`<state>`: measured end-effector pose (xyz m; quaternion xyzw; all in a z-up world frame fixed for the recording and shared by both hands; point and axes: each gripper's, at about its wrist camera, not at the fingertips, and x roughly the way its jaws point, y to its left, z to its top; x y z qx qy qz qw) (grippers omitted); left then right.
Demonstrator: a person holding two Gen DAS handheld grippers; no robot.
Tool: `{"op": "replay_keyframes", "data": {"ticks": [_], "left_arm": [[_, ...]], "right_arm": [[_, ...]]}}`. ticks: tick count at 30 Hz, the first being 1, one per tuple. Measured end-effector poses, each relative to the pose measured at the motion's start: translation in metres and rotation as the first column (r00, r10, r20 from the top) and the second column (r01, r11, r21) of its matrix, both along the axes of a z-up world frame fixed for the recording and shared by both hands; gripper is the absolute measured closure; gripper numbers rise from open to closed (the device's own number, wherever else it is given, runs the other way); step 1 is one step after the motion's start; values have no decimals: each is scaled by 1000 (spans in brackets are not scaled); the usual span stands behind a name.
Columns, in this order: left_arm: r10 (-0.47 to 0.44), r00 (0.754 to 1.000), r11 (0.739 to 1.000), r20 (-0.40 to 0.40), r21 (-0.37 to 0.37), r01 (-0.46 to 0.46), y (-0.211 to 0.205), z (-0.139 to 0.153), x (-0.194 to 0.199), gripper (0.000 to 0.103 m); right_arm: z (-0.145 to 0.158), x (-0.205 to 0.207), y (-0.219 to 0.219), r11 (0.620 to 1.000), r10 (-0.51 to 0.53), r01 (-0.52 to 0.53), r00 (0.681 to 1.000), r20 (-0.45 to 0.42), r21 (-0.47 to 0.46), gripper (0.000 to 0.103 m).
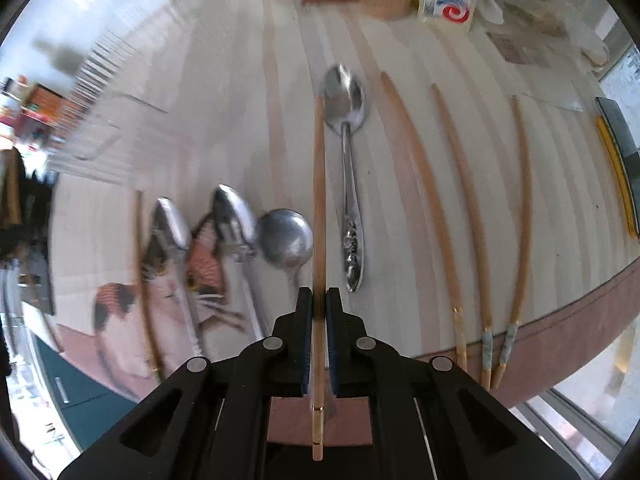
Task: Organize utensils
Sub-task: 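Lift the chopsticks with both tools toward the clear plastic basket, then lower the chopsticks into the clear basket and open both tools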
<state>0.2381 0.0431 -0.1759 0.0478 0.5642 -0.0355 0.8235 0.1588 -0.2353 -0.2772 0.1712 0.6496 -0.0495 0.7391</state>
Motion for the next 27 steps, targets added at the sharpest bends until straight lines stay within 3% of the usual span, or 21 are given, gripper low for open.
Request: {"op": "replay_keyframes", "data": {"ticks": [4,7,12,15,21,24,27], "left_arm": [[-14,1000,1000,12,-25,14,-3,17,-1,98],[-32,999,996,29,-83,34,-11,38,5,98],[-74,997,968,11,-241,74,-37,67,37,98],[-95,995,946,-20,-312,84,-52,73,69,98],[-84,990,936,-113,-349,40,-68,52,140,98],[-78,984,940,-162,-341,18,-72,32,165,98],[-77,976,950,-201,-313,10,-75,13,178,98]], "right_arm": [[33,-8,2,999,-10,5,996,84,48,96],[67,10,1,994,-33,17,987,156,104,96],[117,74,-6,976,-60,-2,959,276,218,96],[137,128,-17,975,-53,-21,945,323,220,96],[134,221,-7,980,-9,-54,949,317,191,96],[121,255,0,982,21,-74,957,289,173,96],[90,273,12,983,56,-95,970,239,157,96]]}}
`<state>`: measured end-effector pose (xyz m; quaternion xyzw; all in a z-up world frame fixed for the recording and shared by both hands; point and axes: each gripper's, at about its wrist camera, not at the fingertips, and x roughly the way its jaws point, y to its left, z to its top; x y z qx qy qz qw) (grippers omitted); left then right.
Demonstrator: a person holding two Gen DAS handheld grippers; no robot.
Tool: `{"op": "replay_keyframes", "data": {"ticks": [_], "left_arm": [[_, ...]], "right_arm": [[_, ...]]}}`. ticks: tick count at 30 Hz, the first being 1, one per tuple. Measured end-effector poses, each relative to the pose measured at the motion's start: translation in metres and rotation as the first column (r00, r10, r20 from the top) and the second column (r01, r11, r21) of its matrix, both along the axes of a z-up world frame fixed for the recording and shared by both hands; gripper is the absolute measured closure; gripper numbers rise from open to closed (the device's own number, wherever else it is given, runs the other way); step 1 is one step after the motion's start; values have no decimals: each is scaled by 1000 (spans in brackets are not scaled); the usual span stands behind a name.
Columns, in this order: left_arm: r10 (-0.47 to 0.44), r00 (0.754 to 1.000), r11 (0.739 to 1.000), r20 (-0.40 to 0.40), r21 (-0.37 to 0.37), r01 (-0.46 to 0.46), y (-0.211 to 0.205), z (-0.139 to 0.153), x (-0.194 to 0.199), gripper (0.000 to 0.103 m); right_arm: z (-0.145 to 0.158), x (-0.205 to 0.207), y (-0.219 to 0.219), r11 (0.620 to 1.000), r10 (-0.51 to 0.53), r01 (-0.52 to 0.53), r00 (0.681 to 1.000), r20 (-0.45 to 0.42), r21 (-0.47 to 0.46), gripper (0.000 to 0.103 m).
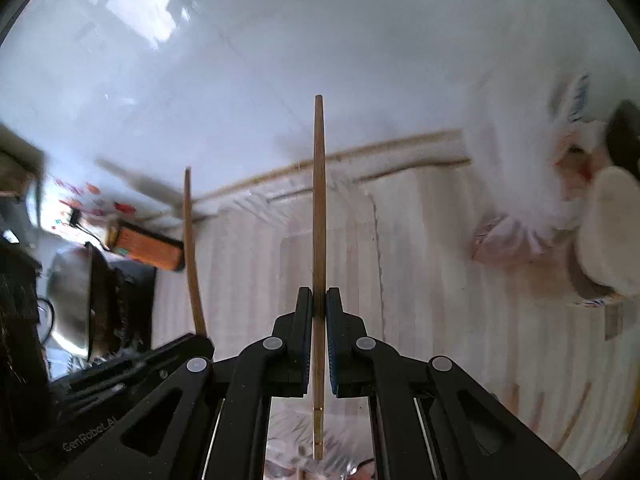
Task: Organize utensils
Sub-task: 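Lower the chopsticks into the clear basket and open both tools, then move both tools back toward the utensils on the cat mat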
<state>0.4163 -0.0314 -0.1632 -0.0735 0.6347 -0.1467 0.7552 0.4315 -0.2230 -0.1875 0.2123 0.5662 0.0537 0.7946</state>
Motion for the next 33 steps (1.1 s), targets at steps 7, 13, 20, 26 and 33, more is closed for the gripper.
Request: {"op": "replay_keyframes", "data": {"ticks": [7,13,20,26,33], "left_arm": [[-2,999,996,-42,85,5,0,-18,3,95],[0,993,976,121,215,-26,10,15,-18,45],[25,937,957,347,262,-122,36,59,-50,0],[35,898,930,439,314,-189,53,73,-78,0],[42,875,907,482,349,-235,63,74,-126,0]], "right_arm": [[-54,8,10,998,58,-52,988,-144,45,95],[-37,-7,10,997,73,-76,992,-99,-17,59],[19,-42,-6,992,27,-22,999,36,-127,54],[54,-93,-33,986,-63,95,975,215,-140,34],[61,-144,-56,974,-135,174,961,241,-149,34]]}}
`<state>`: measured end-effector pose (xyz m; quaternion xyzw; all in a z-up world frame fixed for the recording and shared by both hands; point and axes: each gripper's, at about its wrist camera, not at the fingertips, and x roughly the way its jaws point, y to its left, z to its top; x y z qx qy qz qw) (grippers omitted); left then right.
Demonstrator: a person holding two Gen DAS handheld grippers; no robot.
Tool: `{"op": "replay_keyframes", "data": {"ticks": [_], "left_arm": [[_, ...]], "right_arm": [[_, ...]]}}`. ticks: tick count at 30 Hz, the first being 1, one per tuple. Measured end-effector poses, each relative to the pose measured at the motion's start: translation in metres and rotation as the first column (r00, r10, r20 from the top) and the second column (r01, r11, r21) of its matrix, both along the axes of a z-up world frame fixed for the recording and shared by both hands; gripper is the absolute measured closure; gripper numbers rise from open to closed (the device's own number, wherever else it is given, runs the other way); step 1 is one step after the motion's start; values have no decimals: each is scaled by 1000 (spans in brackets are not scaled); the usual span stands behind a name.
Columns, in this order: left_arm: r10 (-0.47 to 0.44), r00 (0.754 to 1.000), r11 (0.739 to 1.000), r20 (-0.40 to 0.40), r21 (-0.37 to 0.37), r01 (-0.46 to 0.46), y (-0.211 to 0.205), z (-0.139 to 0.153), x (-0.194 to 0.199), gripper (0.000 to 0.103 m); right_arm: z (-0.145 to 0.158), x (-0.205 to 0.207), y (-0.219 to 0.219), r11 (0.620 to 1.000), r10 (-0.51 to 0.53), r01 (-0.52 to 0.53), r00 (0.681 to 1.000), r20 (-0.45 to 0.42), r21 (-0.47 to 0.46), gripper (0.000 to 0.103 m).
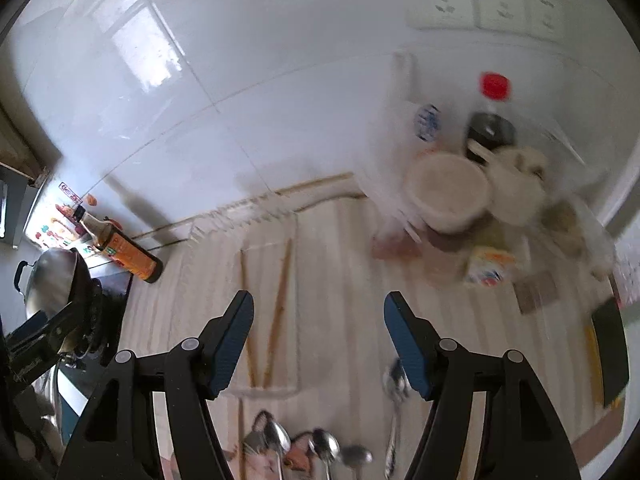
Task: Organize utensils
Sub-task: 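Move both tools back toward the utensils on the cat mat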
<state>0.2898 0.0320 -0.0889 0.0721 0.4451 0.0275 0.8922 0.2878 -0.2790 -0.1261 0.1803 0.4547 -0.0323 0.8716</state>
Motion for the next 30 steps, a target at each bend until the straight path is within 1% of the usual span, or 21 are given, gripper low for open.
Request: {"op": "replay_keyframes", "data": {"ticks": [2,3,4,5,6,7,9,11,12,14,17,20,22,23,24,25,26,27,28,30], "left_arm": [[-6,999,1000,-45,-6,5,2,-12,-12,0],[-9,997,1000,-71,-8,8,3,-19,-17,0],[-11,995,1000,-102,-8,11,4,-28,-22,0],[-17,991,1000,-134,-7,16,4,-41,-28,0],[-18,986,1000,-166,-1,18,3,-56,-33,0],[-13,977,1000,-213,7,15,4,-74,-38,0],[-10,956,1000,-294,-9,8,6,-104,-43,0],[-3,925,1000,-379,-7,0,7,-137,-48,0],[-3,913,1000,-408,-6,0,7,-150,-50,0],[-8,895,1000,-447,-1,8,5,-170,-56,0],[-29,870,999,-492,-31,16,3,-194,-61,3],[-48,852,998,-522,-56,22,1,-208,-64,5],[-69,841,997,-536,-71,36,-2,-213,-65,14],[-81,837,996,-542,-79,46,-3,-216,-66,19],[-91,832,995,-546,-88,51,-5,-218,-66,20],[-98,829,994,-550,-97,54,-6,-220,-66,20],[-107,827,993,-552,-107,56,-7,-222,-67,22],[-116,825,991,-553,-116,62,-9,-224,-68,26],[-120,823,991,-555,-118,66,-11,-226,-69,28],[-132,818,989,-559,-132,69,-16,-229,-71,39]], "right_arm": [[-4,-14,-6,1000,-11,11,1000,-23,5,34],[-11,-25,-10,999,-18,19,999,-39,38,34],[-19,-33,-11,997,-26,29,999,-45,68,38],[-26,-43,-16,995,-38,43,998,-50,95,55],[-37,-54,-21,991,-54,64,996,-77,121,69],[-48,-63,-26,987,-69,83,992,-105,134,72],[-68,-76,-35,983,-98,120,983,-153,143,73],[-93,-87,-44,981,-108,140,968,-228,132,73],[-108,-92,-50,980,-109,151,954,-279,131,73],[-128,-98,-58,980,-120,166,934,-335,111,73],[-151,-98,-60,989,-100,134,917,-385,61,73],[-167,-93,-52,997,-66,74,904,-423,4,73],[-177,-88,-42,999,-25,3,892,-452,-51,73],[-179,-86,-34,994,-3,-49,890,-456,-103,76],[-179,-85,-29,989,8,-75,889,-458,-129,83],[-180,-85,-25,983,8,-93,884,-467,-158,84],[-181,-86,-25,983,5,-91,883,-470,-161,86],[-181,-88,-26,983,1,-85,884,-468,-160,94],[-181,-90,-27,986,2,-80,884,-468,-146,95],[-182,-95,-29,992,23,-80,881,-472,-102,96]]}}
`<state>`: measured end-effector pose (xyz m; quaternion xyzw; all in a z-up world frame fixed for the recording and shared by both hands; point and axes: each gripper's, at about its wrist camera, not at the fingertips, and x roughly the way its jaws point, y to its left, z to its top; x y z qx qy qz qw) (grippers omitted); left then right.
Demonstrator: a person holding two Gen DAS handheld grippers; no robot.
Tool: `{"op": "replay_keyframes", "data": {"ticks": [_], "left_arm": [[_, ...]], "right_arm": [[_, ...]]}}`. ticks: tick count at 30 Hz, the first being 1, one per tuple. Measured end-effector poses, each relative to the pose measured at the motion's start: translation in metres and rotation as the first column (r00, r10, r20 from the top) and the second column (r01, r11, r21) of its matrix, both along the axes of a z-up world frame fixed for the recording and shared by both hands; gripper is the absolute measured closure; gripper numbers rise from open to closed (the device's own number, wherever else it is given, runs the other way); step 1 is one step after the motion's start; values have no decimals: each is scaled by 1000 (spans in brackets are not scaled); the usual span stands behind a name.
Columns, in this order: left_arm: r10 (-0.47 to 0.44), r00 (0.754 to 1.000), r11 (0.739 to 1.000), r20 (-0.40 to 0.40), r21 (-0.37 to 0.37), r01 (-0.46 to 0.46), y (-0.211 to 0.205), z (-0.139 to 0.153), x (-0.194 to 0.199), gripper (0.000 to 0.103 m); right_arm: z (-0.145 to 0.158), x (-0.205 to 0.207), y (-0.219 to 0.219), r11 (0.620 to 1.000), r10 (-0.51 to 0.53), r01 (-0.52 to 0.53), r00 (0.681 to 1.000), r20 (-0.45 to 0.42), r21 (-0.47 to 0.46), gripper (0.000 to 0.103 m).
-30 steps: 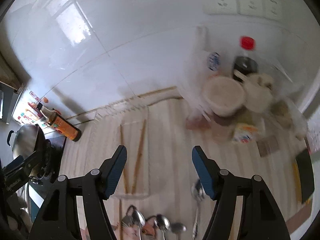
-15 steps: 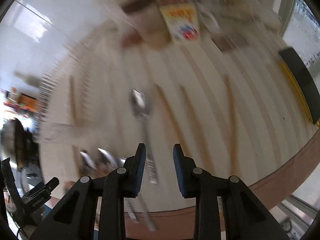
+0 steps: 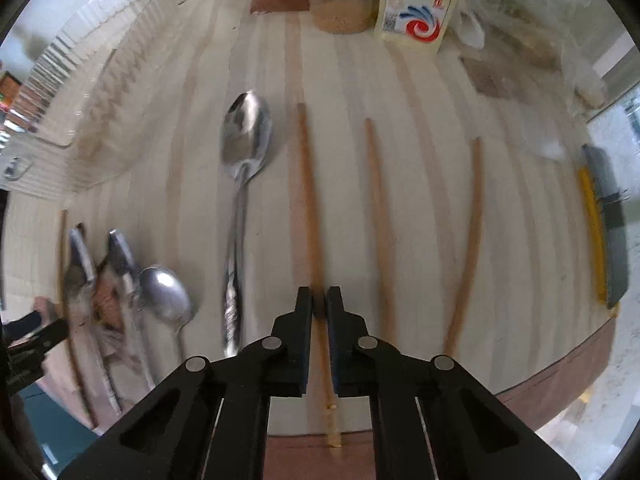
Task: Organize utensils
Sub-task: 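Move both tools back toward the utensils on the cat mat, then close the left tool on a wooden chopstick while the right tool grasps another chopstick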
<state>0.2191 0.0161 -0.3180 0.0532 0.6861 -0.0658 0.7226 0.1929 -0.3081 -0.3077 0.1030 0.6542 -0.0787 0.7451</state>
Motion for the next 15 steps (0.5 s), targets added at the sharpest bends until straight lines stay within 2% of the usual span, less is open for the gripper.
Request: {"op": "replay_keyframes", "data": {"ticks": [2,4,5,7,9,11,15], "left_arm": [[-8,1000,1000,3,4,8,-6,-6,-1,44],[-22,1000,1000,12,12,22,-11,-6,0,45],[-27,1000,999,16,18,26,-14,-7,-1,49],[-37,999,999,24,20,36,-19,-7,-2,59],[-45,999,999,29,22,44,-27,-6,-3,82],[-50,998,999,24,20,49,-30,-4,-4,93],[-51,998,998,27,22,51,-33,0,1,98]], "right_arm": [[-2,-11,4,999,14,-13,1000,-20,46,96],[-3,-24,11,998,36,-34,999,-32,56,96],[-3,-32,17,997,50,-47,998,-40,62,96],[-4,-43,26,996,72,-69,996,-50,56,96],[-5,-51,33,996,91,-89,994,-54,29,96],[-6,-53,34,997,75,-74,995,-60,26,96],[-8,-49,36,997,68,-65,994,-85,40,96]]}}
